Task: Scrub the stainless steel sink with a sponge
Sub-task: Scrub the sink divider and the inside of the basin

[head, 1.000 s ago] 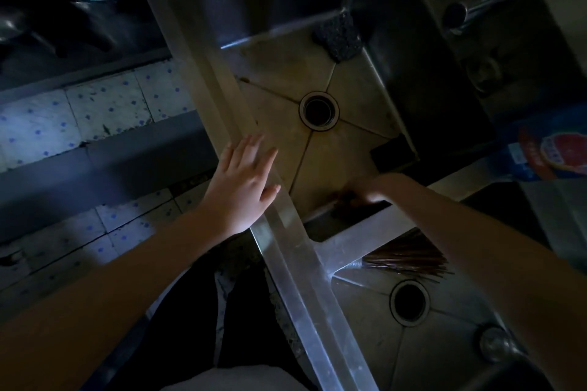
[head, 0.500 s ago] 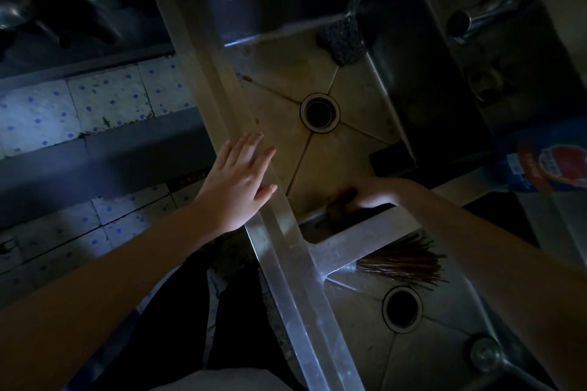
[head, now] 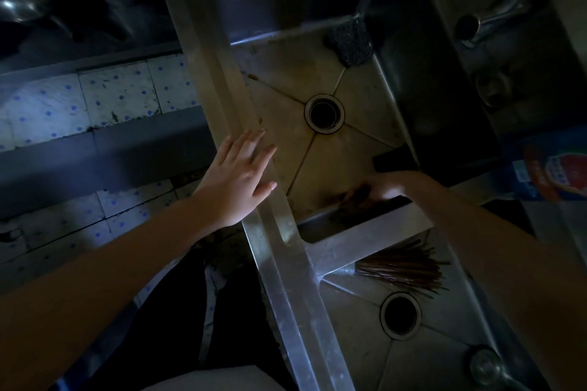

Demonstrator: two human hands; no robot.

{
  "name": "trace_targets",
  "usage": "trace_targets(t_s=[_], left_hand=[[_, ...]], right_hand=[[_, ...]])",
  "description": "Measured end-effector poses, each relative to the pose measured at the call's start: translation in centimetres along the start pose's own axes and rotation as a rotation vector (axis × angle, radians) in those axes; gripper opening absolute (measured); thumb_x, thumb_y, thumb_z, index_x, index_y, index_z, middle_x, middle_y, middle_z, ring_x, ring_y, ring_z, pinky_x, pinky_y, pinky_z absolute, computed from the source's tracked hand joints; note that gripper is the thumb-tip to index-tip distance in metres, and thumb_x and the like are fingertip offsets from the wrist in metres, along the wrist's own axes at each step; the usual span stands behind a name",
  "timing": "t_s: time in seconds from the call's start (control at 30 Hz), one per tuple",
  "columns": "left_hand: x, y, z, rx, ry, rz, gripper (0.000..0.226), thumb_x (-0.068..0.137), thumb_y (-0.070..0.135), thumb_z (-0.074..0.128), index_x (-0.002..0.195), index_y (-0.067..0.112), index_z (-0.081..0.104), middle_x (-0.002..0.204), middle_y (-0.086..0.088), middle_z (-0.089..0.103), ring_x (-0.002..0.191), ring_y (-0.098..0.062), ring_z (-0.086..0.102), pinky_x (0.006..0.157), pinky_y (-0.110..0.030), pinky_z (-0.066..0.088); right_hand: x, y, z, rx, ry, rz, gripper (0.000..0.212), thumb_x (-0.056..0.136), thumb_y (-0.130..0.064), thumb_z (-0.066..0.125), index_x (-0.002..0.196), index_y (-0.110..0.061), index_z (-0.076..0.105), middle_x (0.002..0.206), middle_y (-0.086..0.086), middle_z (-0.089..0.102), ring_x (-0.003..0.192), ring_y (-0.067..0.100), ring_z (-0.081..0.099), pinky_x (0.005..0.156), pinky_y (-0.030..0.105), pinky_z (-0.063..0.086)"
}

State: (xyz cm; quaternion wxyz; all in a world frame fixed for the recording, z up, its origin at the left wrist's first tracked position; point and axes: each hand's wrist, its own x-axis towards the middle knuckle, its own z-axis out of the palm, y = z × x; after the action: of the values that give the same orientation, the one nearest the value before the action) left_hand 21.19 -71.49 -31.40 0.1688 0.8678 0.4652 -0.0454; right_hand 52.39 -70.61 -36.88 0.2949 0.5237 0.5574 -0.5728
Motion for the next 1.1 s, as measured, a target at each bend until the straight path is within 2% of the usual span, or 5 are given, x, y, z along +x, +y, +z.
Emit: trace_targets(t_s=[0.5,0.77,0.9,1.0,1.1], left_hand=[[0.0,0.1,0.3,-0.031,0.021,-0.014,0.065,0.087,0.041,0.056,0.140,0.010,0.038,0.149,-0.020,0.028,0.138,-0.035,0.027,0.112,-0.049,0.015],[0.0,0.1,0.1,-0.043,0.024,-0.012,0.064,0.087,0.040,0.058,0.140,0.009,0.039,0.150,-0.020,0.027,0.138,-0.035,0.028,0.113,-0.050,0.015],[0.0,0.0,0.3,-0.032,0.021,-0.010,0.064,0.087,0.042,0.055,0.140,0.010,0.039,0.149,-0.020,0.028,0.138,-0.035,0.027,0.113,-0.050,0.015],[0.0,0.0,0.3,-0.026,0.021,-0.010,0.063,0.086,0.042,0.054,0.139,0.009,0.040,0.148,-0.022,0.030,0.137,-0.036,0.029,0.112,-0.051,0.016],[0.0,0.0,0.2,-0.028,0.017,-0.008,0.063,0.086,0.041,0.055,0.138,0.009,0.040,0.147,-0.022,0.031,0.136,-0.037,0.030,0.111,-0.051,0.017]], right_hand=[[-4.0,10.7,-5.7,0.044,0.308,0.380,0.031,0.089,-0.003,0.060,0.120,-0.006,0.063,0.127,0.017,0.059,0.117,0.032,0.053,0.083,0.027,0.035],[1.1,2.7,-1.3,-0.117,0.043,0.207,0.038,0.094,-0.016,0.053,0.133,-0.016,0.052,0.139,0.008,0.048,0.125,0.026,0.046,0.104,0.036,0.037],[4.3,-2.1,1.6,-0.193,-0.051,0.176,0.040,0.092,-0.030,0.055,0.128,-0.013,0.049,0.132,0.010,0.050,0.106,0.023,0.049,0.086,0.033,0.038],[6.3,-5.2,3.2,-0.180,-0.096,0.183,0.023,0.094,-0.026,0.051,0.107,-0.009,0.059,0.098,0.006,0.055,0.080,0.018,0.048,0.081,0.034,0.038],[7.2,-7.2,4.2,-0.226,-0.118,0.146,0.036,0.096,-0.022,0.046,0.128,-0.005,0.050,0.111,0.009,0.051,0.090,0.022,0.047,0.083,0.035,0.040]])
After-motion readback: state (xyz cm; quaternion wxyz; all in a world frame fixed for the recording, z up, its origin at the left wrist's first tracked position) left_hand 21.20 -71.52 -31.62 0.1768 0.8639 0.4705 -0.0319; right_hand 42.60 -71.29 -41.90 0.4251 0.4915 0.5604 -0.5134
